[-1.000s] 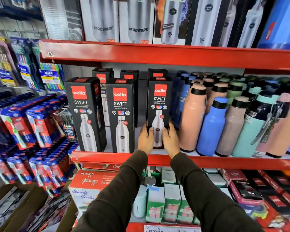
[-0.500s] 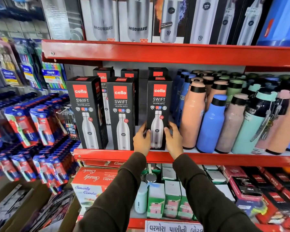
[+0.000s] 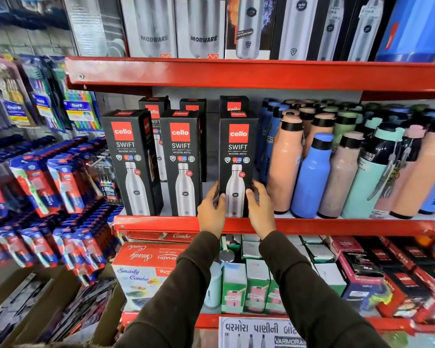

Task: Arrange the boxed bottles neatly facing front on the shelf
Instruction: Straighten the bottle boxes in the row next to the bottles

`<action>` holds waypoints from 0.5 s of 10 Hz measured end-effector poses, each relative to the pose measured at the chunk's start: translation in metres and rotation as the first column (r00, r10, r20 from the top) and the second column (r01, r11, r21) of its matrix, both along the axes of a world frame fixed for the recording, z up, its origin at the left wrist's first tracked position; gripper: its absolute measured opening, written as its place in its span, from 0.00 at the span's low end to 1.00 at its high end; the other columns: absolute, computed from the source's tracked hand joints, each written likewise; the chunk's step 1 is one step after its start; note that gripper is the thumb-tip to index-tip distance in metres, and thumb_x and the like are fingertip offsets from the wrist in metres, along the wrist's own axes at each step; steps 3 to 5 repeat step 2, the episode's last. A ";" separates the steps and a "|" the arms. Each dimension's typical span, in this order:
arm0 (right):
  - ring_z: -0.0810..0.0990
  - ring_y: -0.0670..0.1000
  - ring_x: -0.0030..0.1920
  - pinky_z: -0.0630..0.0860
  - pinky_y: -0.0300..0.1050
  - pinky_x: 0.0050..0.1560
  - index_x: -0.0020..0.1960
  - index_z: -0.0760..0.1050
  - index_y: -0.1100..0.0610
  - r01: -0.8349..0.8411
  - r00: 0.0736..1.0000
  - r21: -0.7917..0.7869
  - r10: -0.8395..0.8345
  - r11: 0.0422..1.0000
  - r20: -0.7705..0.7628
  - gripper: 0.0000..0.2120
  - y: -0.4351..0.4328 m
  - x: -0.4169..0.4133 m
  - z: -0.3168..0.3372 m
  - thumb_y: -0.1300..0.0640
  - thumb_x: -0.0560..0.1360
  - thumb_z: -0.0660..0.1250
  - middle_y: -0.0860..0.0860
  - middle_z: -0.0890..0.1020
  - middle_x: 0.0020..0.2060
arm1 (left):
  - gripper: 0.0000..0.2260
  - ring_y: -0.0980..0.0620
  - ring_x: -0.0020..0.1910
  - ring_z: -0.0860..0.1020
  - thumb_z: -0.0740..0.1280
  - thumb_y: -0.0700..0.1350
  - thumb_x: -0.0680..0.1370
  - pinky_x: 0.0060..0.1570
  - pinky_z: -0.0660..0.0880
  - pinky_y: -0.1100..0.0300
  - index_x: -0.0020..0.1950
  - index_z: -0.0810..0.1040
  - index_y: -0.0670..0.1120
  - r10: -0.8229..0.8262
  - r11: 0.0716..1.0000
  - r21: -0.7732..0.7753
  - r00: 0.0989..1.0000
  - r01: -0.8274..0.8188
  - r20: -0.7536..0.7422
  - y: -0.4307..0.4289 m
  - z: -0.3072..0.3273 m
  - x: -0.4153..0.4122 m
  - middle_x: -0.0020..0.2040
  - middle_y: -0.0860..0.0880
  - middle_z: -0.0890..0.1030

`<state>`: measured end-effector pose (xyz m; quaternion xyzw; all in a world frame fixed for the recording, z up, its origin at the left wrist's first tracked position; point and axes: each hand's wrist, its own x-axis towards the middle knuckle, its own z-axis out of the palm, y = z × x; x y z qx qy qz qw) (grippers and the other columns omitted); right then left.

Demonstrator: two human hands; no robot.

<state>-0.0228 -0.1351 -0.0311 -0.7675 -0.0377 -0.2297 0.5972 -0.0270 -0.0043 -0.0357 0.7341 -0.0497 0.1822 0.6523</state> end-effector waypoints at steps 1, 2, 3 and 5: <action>0.74 0.45 0.62 0.67 0.39 0.62 0.71 0.68 0.52 -0.002 1.000 -0.013 0.002 1.000 -0.008 0.18 -0.002 -0.001 -0.001 0.56 0.82 0.59 0.49 0.76 0.64 | 0.21 0.57 0.66 0.74 0.62 0.42 0.82 0.68 0.68 0.62 0.75 0.68 0.48 0.013 1.000 -0.011 1.000 -0.014 -0.019 0.000 0.000 -0.002 0.70 0.47 0.76; 0.74 0.48 0.65 0.66 0.38 0.62 0.71 0.68 0.53 -0.012 1.000 -0.012 0.011 1.000 -0.019 0.18 -0.002 -0.002 0.002 0.57 0.82 0.59 0.48 0.75 0.64 | 0.21 0.54 0.67 0.74 0.61 0.41 0.82 0.69 0.68 0.60 0.75 0.68 0.48 0.035 0.999 -0.008 0.999 -0.035 -0.021 -0.004 0.003 -0.004 0.70 0.46 0.77; 0.74 0.48 0.65 0.66 0.38 0.62 0.71 0.68 0.53 -0.012 1.000 -0.012 0.011 1.000 -0.019 0.18 -0.002 -0.002 0.002 0.57 0.82 0.59 0.48 0.75 0.64 | 0.21 0.54 0.67 0.74 0.61 0.41 0.82 0.69 0.68 0.60 0.75 0.68 0.48 0.035 0.999 -0.008 0.999 -0.035 -0.021 -0.004 0.003 -0.004 0.70 0.46 0.77; 0.74 0.48 0.65 0.66 0.38 0.62 0.71 0.68 0.53 -0.012 1.000 -0.012 0.011 1.000 -0.019 0.18 -0.002 -0.002 0.002 0.57 0.82 0.59 0.48 0.75 0.64 | 0.21 0.54 0.67 0.74 0.61 0.41 0.82 0.69 0.68 0.60 0.75 0.68 0.48 0.035 0.999 -0.008 0.999 -0.035 -0.021 -0.004 0.003 -0.004 0.70 0.46 0.77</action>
